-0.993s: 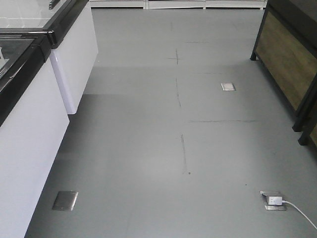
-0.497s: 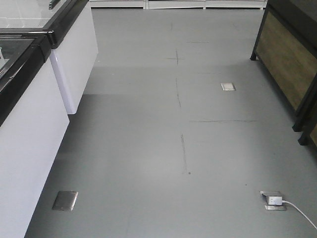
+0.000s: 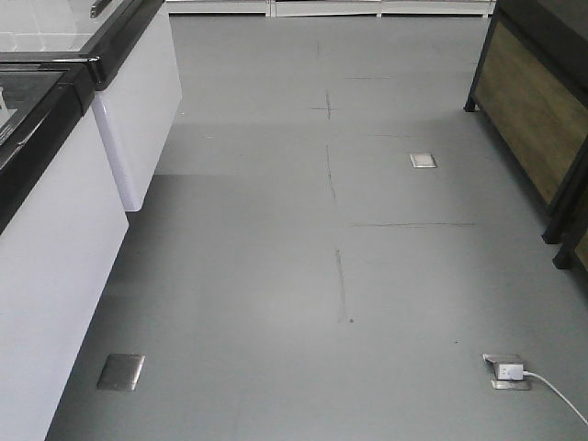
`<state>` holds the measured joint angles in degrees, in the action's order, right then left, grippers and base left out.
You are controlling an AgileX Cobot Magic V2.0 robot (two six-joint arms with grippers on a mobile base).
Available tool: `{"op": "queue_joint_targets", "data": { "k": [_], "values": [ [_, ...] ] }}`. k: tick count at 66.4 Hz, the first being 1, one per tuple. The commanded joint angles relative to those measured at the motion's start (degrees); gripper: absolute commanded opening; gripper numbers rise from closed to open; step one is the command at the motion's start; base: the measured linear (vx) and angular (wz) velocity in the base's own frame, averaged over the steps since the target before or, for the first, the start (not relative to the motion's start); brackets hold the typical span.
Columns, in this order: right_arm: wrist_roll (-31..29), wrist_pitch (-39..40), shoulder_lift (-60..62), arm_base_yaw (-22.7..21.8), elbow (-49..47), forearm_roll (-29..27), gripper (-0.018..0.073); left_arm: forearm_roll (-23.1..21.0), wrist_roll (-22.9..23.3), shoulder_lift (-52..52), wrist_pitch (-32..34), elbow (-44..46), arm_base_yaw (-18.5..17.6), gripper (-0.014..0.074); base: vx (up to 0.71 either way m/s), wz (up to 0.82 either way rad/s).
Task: Left arm holds basket, right arm returns cookies
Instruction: 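Reach the left gripper to the light-blue basket handle and grasp it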
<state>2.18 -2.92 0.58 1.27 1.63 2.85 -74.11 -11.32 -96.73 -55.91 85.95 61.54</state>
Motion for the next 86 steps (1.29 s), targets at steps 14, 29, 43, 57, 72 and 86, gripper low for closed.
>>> {"op": "queue_joint_targets", "data": {
  "k": [14,29,43,57,72,86],
  "values": [
    [-0.48,4.00,0.64,-0.19,0.16,0.39,-0.0003,-17.95,-8.01,-3.70,0.36,1.63,-0.10,0.0512,0.00,0.00],
    [-0.48,4.00,0.64,-0.19,0.16,0.39,-0.0003,-28.01,-13.71,-7.88,-1.40,1.79,-1.43,0.0512,0.00,0.00],
    [-0.48,4.00,0.64,-0.19,0.16,0.39,-0.0003,-27.96,-13.82,-12.10,-4.31,6.54,-3.64,0.0512,0.00,0.00],
    [-0.48,4.00,0.64,-0.19,0.16,0.39,-0.0003,-27.85,-14.26,-12.57,-3.95,6.95,-2.51,0.0483,0.00,0.00],
    [-0.48,4.00,0.64,-0.19,0.16,0.39,-0.0003,-27.96,-14.34,-12.57,-6.29,5.95,0.08,0.0286,0.00,0.00],
    [-0.48,4.00,0.64,-0.19,0.16,0.39,-0.0003,-27.96,-15.50,-12.39,-9.17,6.06,1.87,-0.0009,0.00,0.00]
  ]
}}
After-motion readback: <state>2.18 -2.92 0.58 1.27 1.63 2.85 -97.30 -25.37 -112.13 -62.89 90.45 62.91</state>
